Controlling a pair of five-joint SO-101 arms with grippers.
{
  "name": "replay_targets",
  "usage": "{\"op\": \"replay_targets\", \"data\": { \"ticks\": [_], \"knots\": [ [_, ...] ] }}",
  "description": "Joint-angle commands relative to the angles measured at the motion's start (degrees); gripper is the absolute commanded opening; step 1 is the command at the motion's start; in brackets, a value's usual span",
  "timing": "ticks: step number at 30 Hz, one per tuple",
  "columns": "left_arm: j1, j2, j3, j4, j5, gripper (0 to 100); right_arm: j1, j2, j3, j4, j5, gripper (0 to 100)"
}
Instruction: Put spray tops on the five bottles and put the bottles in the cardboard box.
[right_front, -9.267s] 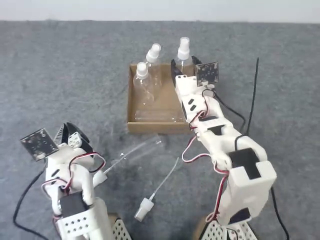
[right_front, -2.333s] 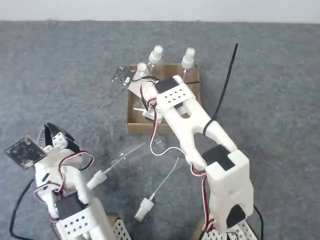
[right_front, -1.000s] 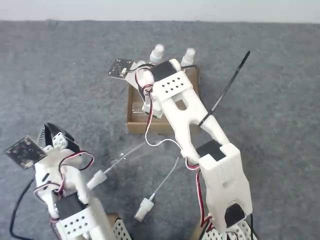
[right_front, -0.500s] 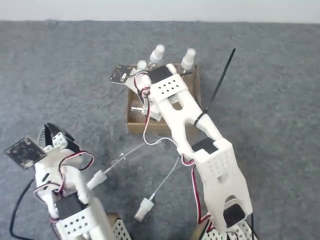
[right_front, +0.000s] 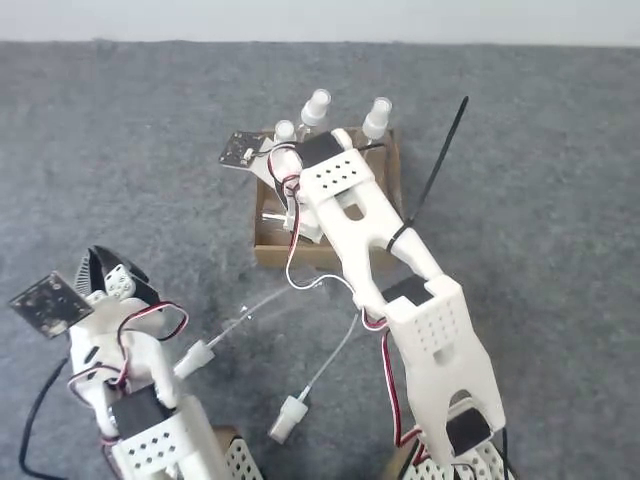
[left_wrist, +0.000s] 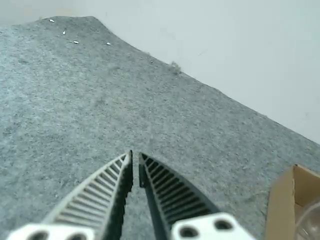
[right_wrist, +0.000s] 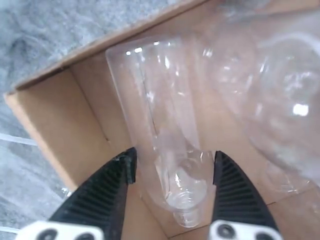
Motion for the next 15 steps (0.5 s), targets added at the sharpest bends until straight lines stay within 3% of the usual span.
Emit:
{"op": "replay_targets", "data": {
  "ticks": [1,6,15],
  "knots": [
    [-0.09,-0.88,-0.75,-1.05,0.18,1,-0.48,1.63,-0.18,-0.75,0.44,14.7],
    [-0.09,-0.88,-0.75,-1.05,0.18,1,-0.48,-1.01,-0.26,-0.75,0.44,1.4],
    [-0.09,-0.88,-0.75,-1.05,0.18,1,0.31,-7.60,-0.18,-0.13,0.26,0.6]
  ]
}}
